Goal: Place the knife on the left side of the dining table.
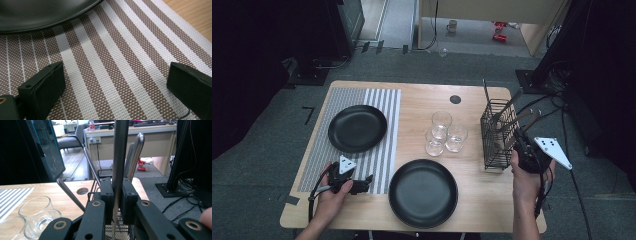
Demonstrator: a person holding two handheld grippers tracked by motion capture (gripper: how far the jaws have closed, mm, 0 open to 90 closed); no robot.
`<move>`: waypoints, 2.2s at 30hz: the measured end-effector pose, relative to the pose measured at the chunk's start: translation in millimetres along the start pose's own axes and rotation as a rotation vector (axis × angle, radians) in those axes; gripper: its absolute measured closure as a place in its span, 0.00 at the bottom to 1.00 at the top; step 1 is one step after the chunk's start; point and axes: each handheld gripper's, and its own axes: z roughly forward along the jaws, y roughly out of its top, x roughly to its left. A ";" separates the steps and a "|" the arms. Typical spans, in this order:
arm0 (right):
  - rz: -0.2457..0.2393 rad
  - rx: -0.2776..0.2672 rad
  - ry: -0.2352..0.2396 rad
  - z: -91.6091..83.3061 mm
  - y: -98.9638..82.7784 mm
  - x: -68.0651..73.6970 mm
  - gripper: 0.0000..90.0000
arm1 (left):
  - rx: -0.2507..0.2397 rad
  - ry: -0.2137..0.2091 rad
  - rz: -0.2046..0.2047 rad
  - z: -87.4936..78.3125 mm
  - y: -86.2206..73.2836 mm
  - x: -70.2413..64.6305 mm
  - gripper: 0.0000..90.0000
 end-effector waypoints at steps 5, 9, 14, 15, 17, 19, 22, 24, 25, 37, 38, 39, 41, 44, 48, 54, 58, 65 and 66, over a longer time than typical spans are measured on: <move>0.005 -0.009 0.006 -2.0 6.1 0.3 0.93 | 0.000 0.001 0.000 0.0 0.0 0.0 0.02; 0.000 -0.011 0.008 -3.9 11.8 0.7 0.93 | -0.001 0.001 0.001 0.0 0.0 0.0 0.02; 0.000 -0.026 0.012 -6.8 19.8 1.7 0.93 | -0.002 0.001 0.000 0.1 0.0 0.0 0.02; 0.001 -0.029 0.013 -7.4 21.2 2.3 0.93 | -0.002 0.001 0.000 0.1 0.0 0.0 0.02; 0.001 -0.034 0.017 -8.7 23.8 3.7 0.93 | -0.002 0.001 0.000 0.1 0.0 0.0 0.02; -0.002 -0.036 0.020 -9.9 26.2 5.1 0.93 | -0.002 0.001 0.000 0.1 0.0 0.0 0.02; -0.004 -0.042 0.025 -11.2 29.7 6.5 0.93 | -0.001 0.001 0.000 0.1 0.0 0.0 0.02; -0.004 -0.044 0.027 -12.1 32.0 7.3 0.93 | -0.001 0.001 0.000 0.1 0.0 0.0 0.02; -0.005 -0.046 0.026 -12.5 33.0 7.8 0.93 | -0.001 0.001 0.000 0.1 0.0 0.0 0.02; -0.013 -0.064 0.044 -17.1 43.8 15.1 0.93 | -0.001 0.006 -0.004 0.2 0.1 -0.3 0.02; -0.012 -0.065 0.046 -17.8 44.9 15.6 0.93 | 0.000 0.006 -0.004 0.2 0.0 -0.3 0.02; -0.012 -0.068 0.048 -18.3 45.9 16.2 0.93 | -0.001 0.006 -0.005 0.2 0.0 -0.3 0.02; -0.012 -0.071 0.052 -19.4 47.8 17.2 0.93 | -0.001 0.007 -0.005 0.2 0.0 -0.6 0.02; -0.013 -0.074 0.059 -20.2 50.1 19.4 0.93 | -0.001 0.010 -0.010 0.1 -0.2 -1.0 0.02; -0.016 -0.074 0.074 -20.6 51.6 24.0 0.93 | -0.001 0.011 -0.011 0.0 -0.2 -1.2 0.02; -0.018 -0.070 0.097 -20.5 50.9 31.5 0.93 | -0.001 0.011 -0.011 0.0 -0.2 -1.1 0.02; -0.013 -0.070 0.115 -22.0 50.1 35.2 0.93 | 0.000 0.010 -0.010 0.0 -0.2 -1.0 0.02; -0.008 -0.059 0.145 -23.7 48.1 42.9 0.93 | 0.000 0.010 -0.010 0.0 -0.1 -1.0 0.02; -0.009 -0.058 0.152 -23.7 47.8 44.1 0.93 | 0.000 0.010 -0.010 0.0 -0.1 -1.0 0.02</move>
